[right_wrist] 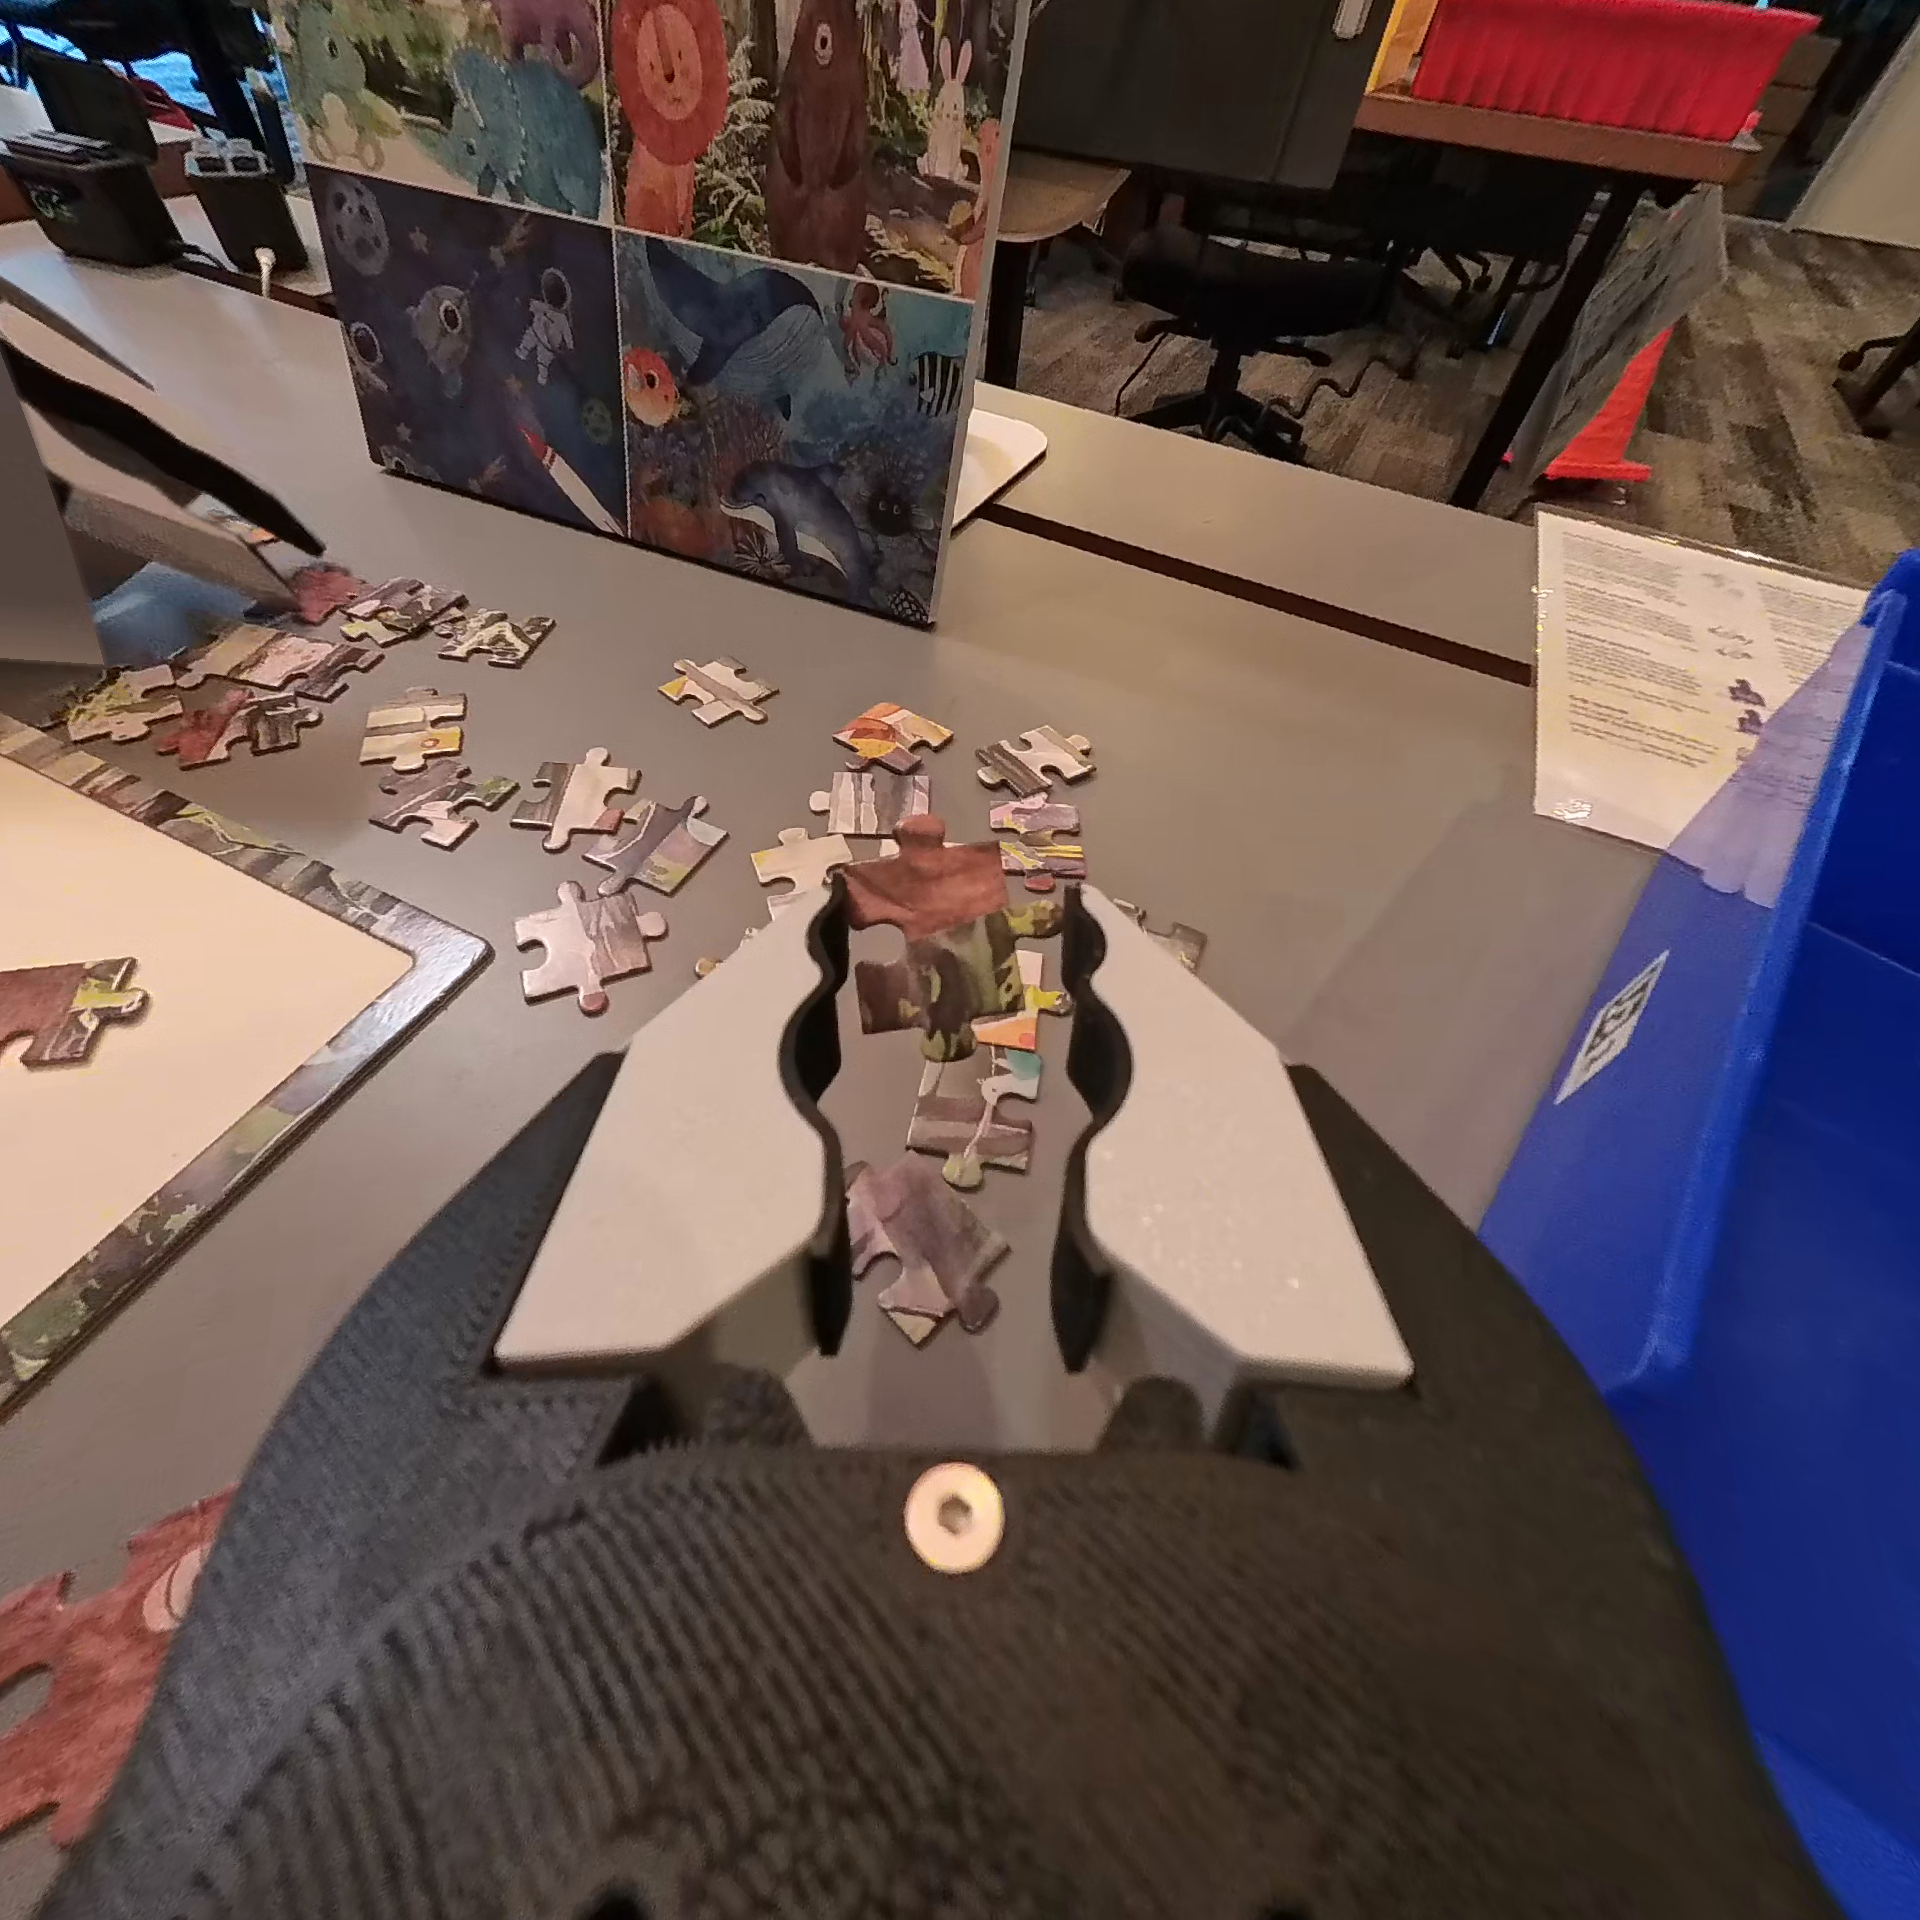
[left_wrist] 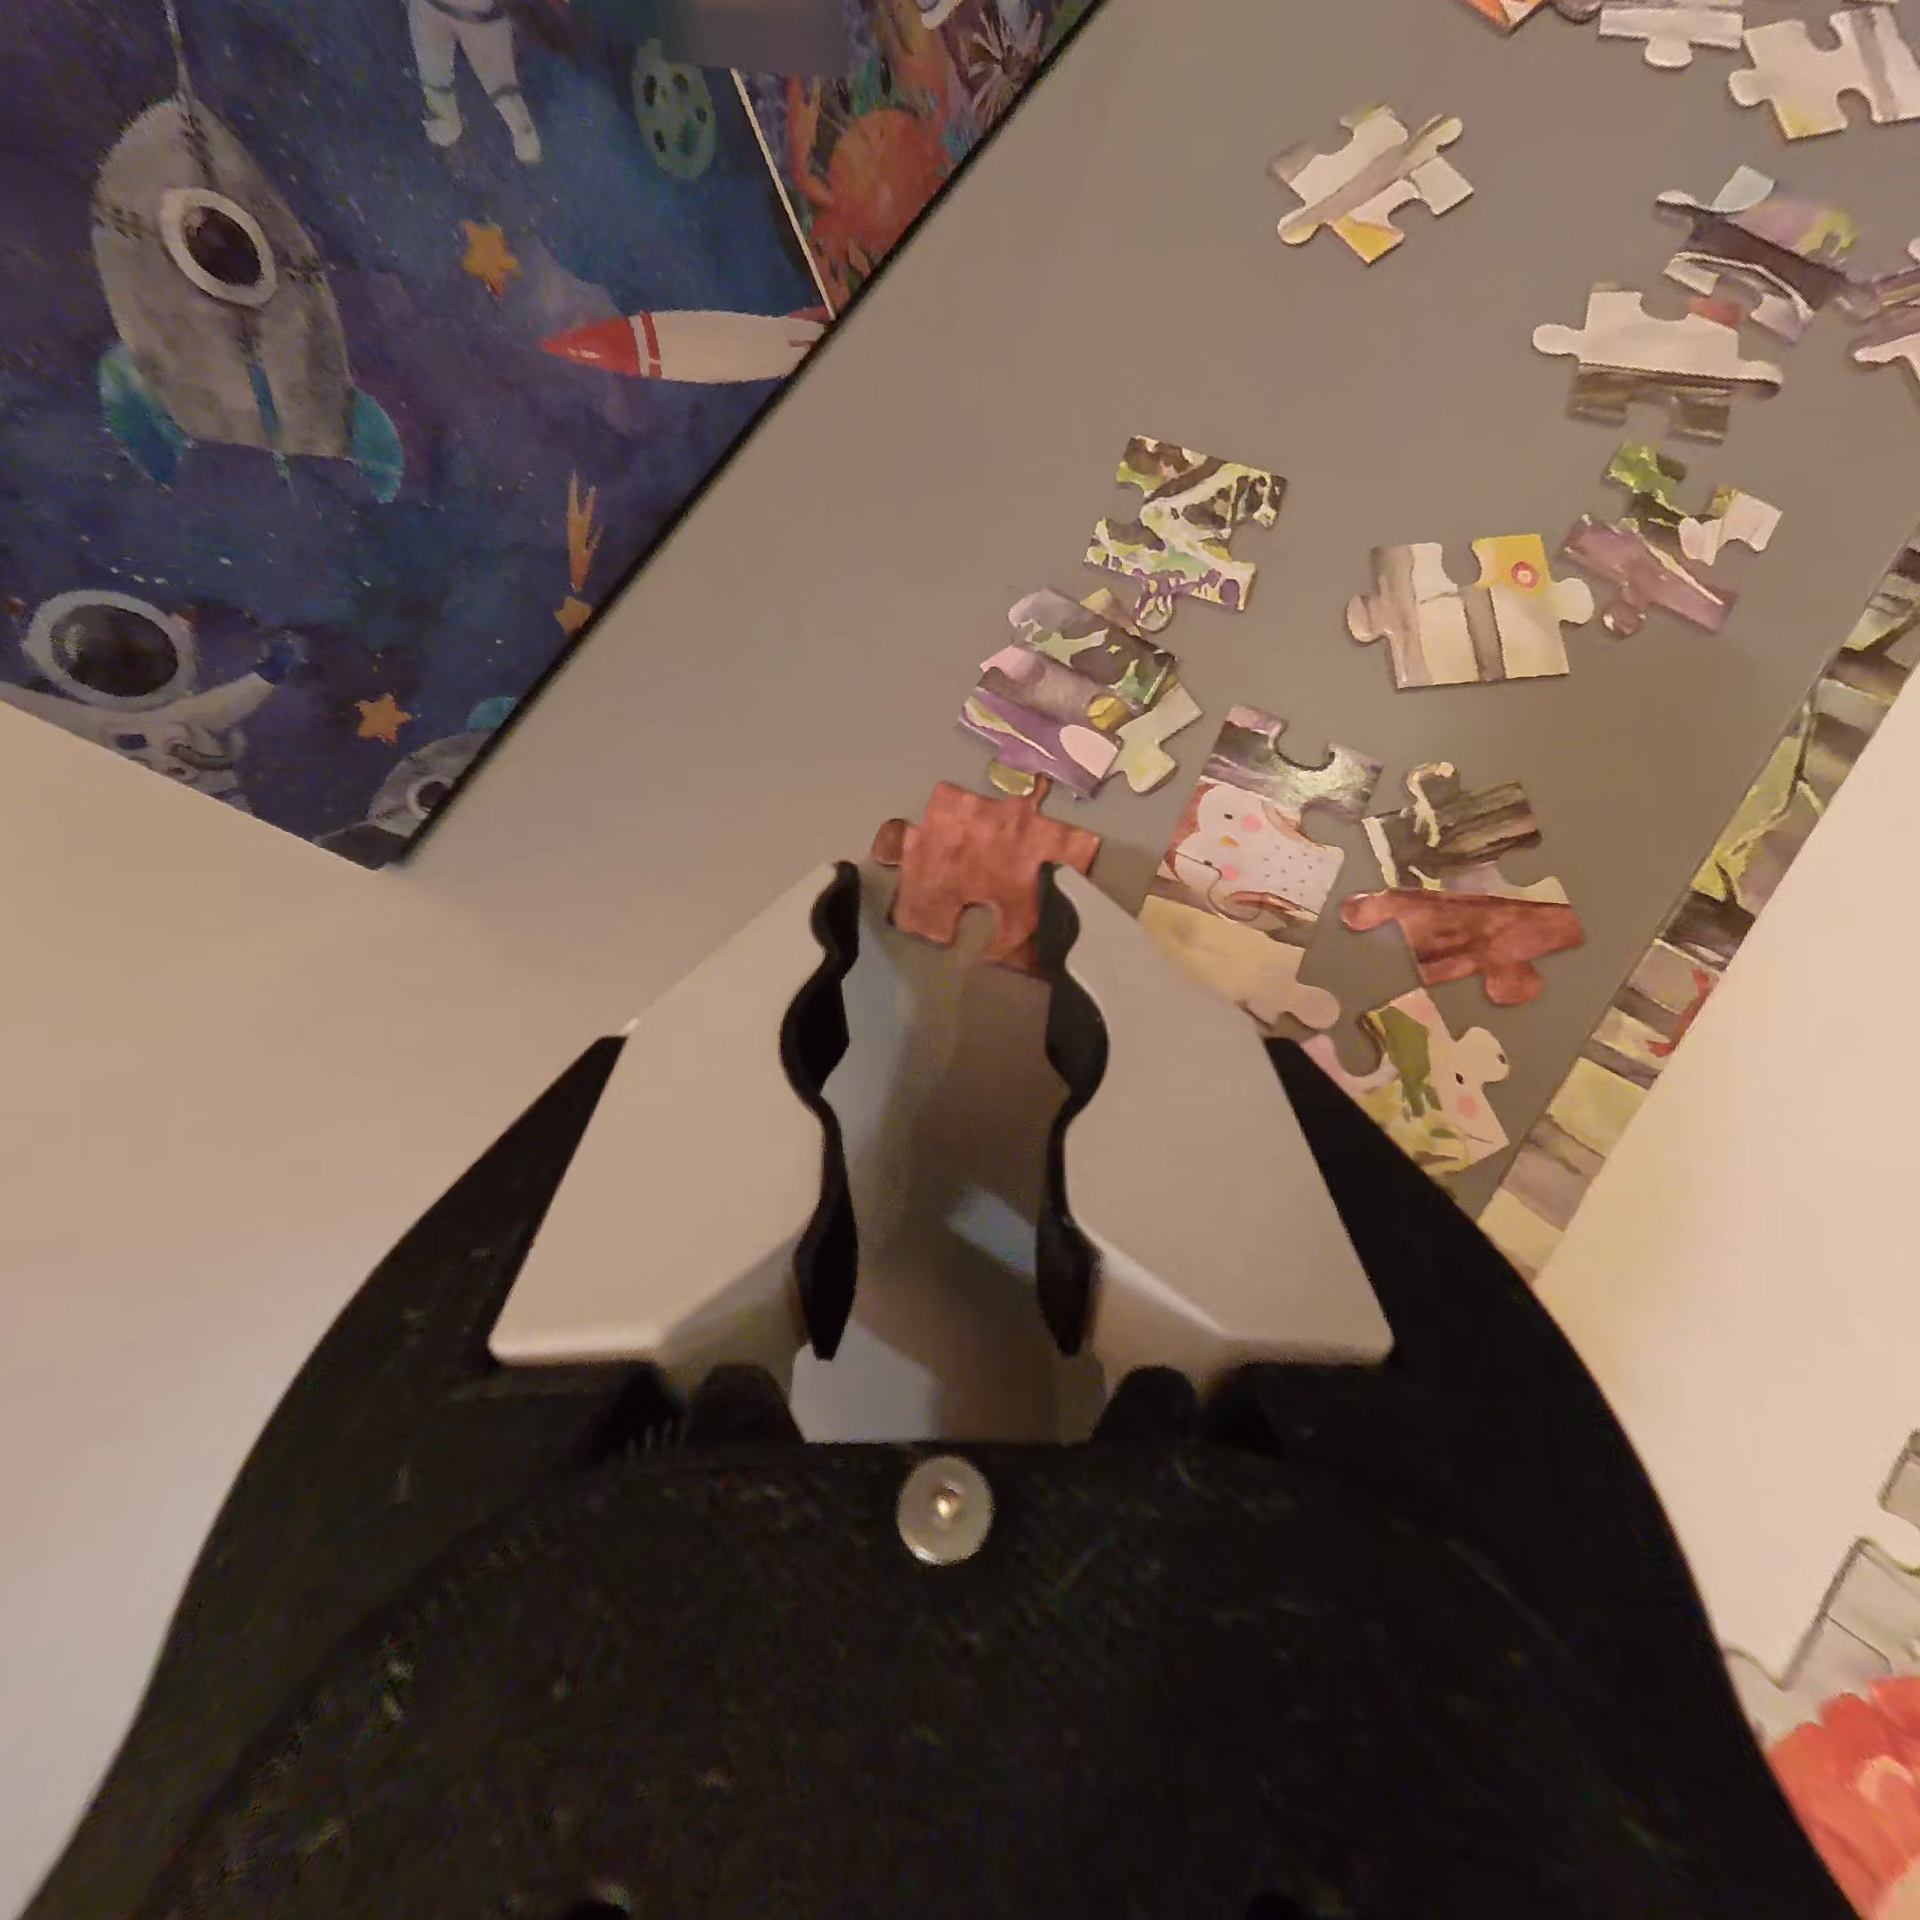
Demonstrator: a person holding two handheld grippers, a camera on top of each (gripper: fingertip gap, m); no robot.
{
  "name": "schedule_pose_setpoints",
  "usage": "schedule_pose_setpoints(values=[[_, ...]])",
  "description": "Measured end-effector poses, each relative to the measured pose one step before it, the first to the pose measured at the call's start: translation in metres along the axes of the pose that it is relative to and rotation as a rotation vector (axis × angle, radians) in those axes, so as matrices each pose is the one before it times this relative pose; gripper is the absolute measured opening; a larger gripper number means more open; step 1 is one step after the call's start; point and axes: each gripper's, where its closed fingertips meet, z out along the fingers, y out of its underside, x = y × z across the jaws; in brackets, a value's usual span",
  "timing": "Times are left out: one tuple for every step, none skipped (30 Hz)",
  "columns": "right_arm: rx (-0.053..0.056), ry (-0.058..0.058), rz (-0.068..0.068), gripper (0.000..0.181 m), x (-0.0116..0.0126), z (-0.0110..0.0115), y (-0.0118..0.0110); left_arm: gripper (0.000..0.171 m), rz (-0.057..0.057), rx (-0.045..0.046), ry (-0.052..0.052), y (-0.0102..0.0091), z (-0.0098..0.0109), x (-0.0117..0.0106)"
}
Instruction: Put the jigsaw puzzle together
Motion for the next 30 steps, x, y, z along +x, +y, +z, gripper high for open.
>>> schedule_pose_setpoints(values=[[0.0003, -0.0003, -0.0002, 0.039, -0.00007, -0.00009, -0.00011, 0.037, -0.0097, -0.00772, 0.0196, 0.00121, -0.00028, 0.00237], [0.0005, -0.0001, -0.0005, 0.039, -0.00003, -0.00008, -0.00014, 0.039, -0.0044, 0.00109, 0.0138, 0.0002, -0.00027, 0.00174], [0.0014, 0.0, -0.0009, 0.039, -0.00009, -0.00021, -0.00031, 0.04, -0.0008, -0.00031, 0.0071, 0.00057, 0.00003, 0.00083], [0.0013, -0.0004, -0.0007, 0.039, -0.00019, -0.00005, -0.00025, 0.039, -0.0013, 0.00178, 0.0025, 0.0001, 0.0002, 0.00008], [0.0002, -0.0005, -0.0004, 0.039, -0.00018, -0.00002, -0.00002, 0.039, -0.0026, 0.00107, 0.0057, 0.0, -0.00008, 0.00063], [-0.0006, -0.0001, -0.0007, 0.039, -0.00013, 0.00006, 0.00003, 0.038, -0.0027, -0.00084, 0.0047, 0.00002, -0.00026, 0.0005], [-0.0007, 0.0003, -0.0008, 0.039, 0.00001, 0.00003, 0.00017, 0.037, -0.0013, -0.00041, 0.0004, -0.0001, -0.0003, 0.00008], [-0.0004, 0.0002, -0.0005, 0.039, -0.00003, 0.00002, 0.00003, 0.037, 0.0007, 0.00191, 0.0001, -0.00032, -0.00035, 0.00026], [-0.0002, -0.0002, 0.0, 0.039, -0.00012, 0.00007, 0.0001, 0.037, 0.0011, 0.00153, 0.0022, -0.00017, -0.00006, 0.00051], [-0.0001, -0.0002, 0.0, 0.039, -0.00004, -0.00001, 0.00002, 0.038, -0.0009, 0.00125, 0.0057, -0.00005, 0.00011, 0.00092], [-0.0005, -0.0001, 0.0, 0.039, 0.00004, 0.00005, 0.00004, 0.039, -0.0021, -0.00014, 0.0123, 0.00034, 0.00064, 0.00191], [-0.0007, -0.0001, -0.0001, 0.039, -0.00004, 0.00012, 0.00014, 0.042, -0.0022, -0.00155, 0.0133, 0.00061, 0.00102, 0.00202], [-0.0005, -0.0001, -0.0002, 0.039, 0.00005, 0.00004, 0.00005, 0.043, 0.0017, 0.00567, 0.003, -0.00063, 0.00027, 0.00066], [-0.0006, -0.0002, 0.0, 0.039, -0.00006, 0.00012, 0.00013, 0.044, 0.0036, 0.00086, -0.0003, -0.00002, 0.00027, 0.00005], [-0.0005, -0.0004, 0.0, 0.039, -0.00001, 0.00008, 0.00013, 0.044, 0.0031, 0.00097, -0.0005, -0.00006, 0.00016, -0.00001], [-0.0003, -0.0004, -0.0001, 0.039, -0.00014, 0.00003, 0.00001, 0.045, 0.0023, 0.00279, -0.0001, -0.0003, 0.0004, 0.00002], [-0.0006, -0.0004, -0.0003, 0.039, -0.00007, 0.00012, 0.00013, 0.046, 0.0017, 0.00504, -0.0002, -0.00039, 0.00049, 0.00012], [-0.0008, -0.0003, -0.0005, 0.039, -0.00013, 0.00016, 0.00013, 0.046, 0.0017, 0.00467, -0.0011, -0.00056, 0.00054, 0.00007], [-0.001, -0.0001, -0.0007, 0.039, -0.00008, 0.00014, 0.00016, 0.044, 0.0026, 0.00208, -0.0048, -0.00022, 0.00054, -0.00024], [-0.0008, 0.0002, -0.0008, 0.039, 0.0, 0.00003, 0.00019, 0.041, 0.0036, -0.00341, -0.0123, 0.0002, 0.0002, -0.00121], [-0.0003, 0.0003, -0.0007, 0.039, 0.0, 0.00003, 0.00002, 0.041, 0.0031, -0.00589, -0.0049, 0.00035, -0.00006, -0.00006], [0.0002, 0.0001, -0.0005, 0.039, -0.00009, -0.00001, -0.00003, 0.041, 0.0016, -0.00672, -0.004, 0.00027, -0.00023, -0.00005], [0.0006, 0.0, -0.0003, 0.039, -0.00004, -0.00004, -0.00006, 0.041, 0.0033, -0.00432, -0.0038, 0.00028, -0.00012, -0.00013], [0.0, -0.0002, -0.0002, 0.039, -0.00001, 0.0, -0.00001, 0.041, 0.0023, -0.00129, -0.0034, 0.00023, -0.00013, -0.00014], [-0.0004, -0.0002, -0.0003, 0.039, 0.0, -0.00003, 0.00006, 0.041, 0.001, -0.00064, -0.0022, 0.00007, -0.00016, -0.0003], [-0.0003, -0.0001, -0.0005, 0.039, -0.00006, 0.00007, 0.00011, 0.041, -0.0003, -0.001, -0.0026, 0.00023, -0.00029, -0.00055], [0.0, 0.0001, -0.0006, 0.039, -0.00002, 0.00005, -0.00002, 0.041, -0.0004, -0.00118, -0.0042, 0.00018, -0.00038, -0.00104], [0.0003, 0.0002, -0.0006, 0.039, -0.00006, -0.00001, -0.00004, 0.041, -0.0001, -0.00119, -0.0043, 0.00036, -0.00041, -0.00122], [0.0001, 0.0002, -0.0004, 0.039, -0.00009, -0.00002, -0.00002, 0.041, -0.0003, -0.00064, -0.0064, 0.00039, -0.00046, -0.0015], [-0.0001, 0.0002, -0.0002, 0.039, 0.00004, 0.0, 0.00001, 0.041, -0.0016, -0.00008, -0.0093, 0.00031, -0.00042, -0.0021]])
